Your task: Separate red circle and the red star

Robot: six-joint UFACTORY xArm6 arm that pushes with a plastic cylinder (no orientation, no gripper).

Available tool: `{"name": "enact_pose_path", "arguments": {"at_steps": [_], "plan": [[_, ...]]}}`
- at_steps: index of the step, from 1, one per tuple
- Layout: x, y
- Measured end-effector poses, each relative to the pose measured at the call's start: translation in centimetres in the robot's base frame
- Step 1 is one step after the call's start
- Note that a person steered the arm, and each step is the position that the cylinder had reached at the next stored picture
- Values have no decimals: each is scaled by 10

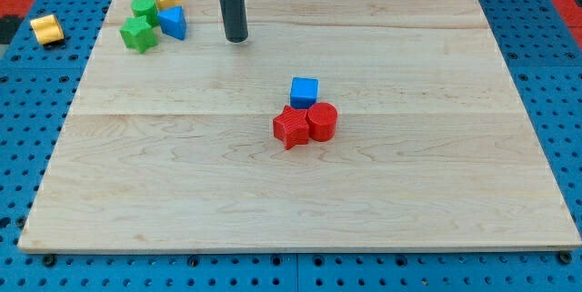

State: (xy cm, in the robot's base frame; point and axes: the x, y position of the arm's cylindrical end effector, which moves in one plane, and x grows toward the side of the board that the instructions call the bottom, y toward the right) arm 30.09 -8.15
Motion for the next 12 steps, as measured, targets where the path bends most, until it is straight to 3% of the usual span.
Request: {"name": "enact_pose_path", "arguments": {"at_steps": [8, 10, 11, 12], "plan": [[12, -37], [75, -52], [154, -42], [185, -3]]}}
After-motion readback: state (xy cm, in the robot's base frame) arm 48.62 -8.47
